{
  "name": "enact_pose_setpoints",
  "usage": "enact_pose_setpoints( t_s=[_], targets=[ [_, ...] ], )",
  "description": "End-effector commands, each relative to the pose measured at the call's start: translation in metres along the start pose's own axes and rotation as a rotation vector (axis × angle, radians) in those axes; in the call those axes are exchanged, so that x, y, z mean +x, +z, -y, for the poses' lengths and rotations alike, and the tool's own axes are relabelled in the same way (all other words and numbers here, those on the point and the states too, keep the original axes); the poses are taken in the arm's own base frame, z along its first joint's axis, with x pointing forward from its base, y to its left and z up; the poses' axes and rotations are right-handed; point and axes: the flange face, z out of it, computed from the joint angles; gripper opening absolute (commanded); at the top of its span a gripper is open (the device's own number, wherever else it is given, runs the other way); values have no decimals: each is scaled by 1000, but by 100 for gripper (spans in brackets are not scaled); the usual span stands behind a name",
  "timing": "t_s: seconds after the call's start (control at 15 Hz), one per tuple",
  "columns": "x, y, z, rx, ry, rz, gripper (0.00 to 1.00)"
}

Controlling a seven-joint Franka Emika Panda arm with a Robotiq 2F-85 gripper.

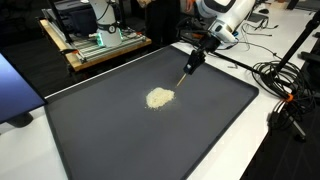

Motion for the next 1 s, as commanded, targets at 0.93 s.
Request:
enact_pose_setpoints(
  t_s=[0.93],
  targets=[
    [32, 66, -137, 519, -77, -3, 3]
  ],
)
